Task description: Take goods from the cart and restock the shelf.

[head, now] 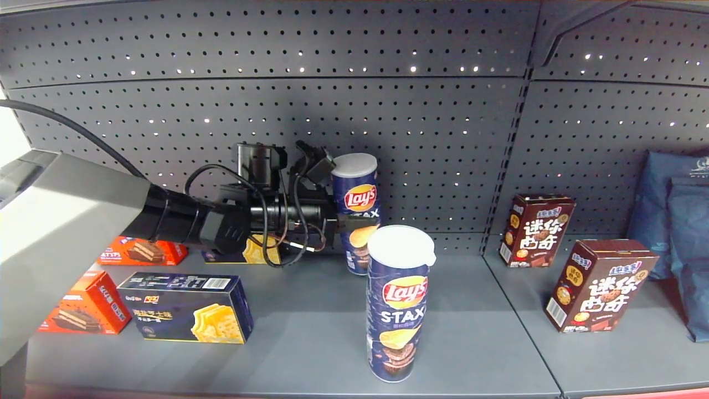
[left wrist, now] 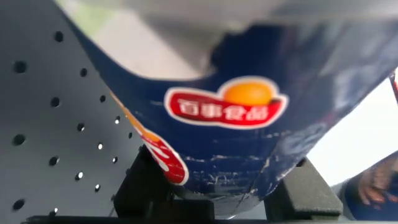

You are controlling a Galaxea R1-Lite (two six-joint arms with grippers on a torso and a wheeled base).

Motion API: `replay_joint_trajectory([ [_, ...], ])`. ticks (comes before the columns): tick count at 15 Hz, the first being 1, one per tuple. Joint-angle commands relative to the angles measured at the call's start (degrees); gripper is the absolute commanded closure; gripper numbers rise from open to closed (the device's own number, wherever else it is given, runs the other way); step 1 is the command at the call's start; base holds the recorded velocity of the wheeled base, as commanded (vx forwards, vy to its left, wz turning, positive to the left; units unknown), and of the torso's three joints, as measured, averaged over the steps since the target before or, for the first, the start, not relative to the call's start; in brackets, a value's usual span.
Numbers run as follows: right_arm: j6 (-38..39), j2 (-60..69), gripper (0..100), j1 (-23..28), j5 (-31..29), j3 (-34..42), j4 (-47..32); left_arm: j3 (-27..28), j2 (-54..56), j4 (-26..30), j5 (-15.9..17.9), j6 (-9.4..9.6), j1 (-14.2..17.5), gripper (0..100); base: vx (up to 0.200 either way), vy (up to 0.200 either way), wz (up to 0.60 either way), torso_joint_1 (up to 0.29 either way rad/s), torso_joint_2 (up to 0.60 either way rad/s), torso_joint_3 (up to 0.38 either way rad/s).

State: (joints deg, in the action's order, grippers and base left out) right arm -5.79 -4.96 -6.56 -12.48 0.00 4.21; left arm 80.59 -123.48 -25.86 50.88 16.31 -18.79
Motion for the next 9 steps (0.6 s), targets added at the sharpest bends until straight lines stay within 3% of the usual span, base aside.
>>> replay_joint_trajectory([
  [1, -0.01, -0.31, 0, -0.03, 0.00, 0.00, 0.01, 1.15, -1.59, 0.10, 0.09, 0.56, -0.29, 100, 0.000, 0.000, 0.00, 0.000, 0.00, 0.000],
  [9, -0.10, -0.31, 0, -0.03, 0.00, 0.00, 0.01, 6.42, -6.42, 0.54, 0.18, 0.74, -1.17, 100, 0.000, 0.000, 0.00, 0.000, 0.00, 0.000],
])
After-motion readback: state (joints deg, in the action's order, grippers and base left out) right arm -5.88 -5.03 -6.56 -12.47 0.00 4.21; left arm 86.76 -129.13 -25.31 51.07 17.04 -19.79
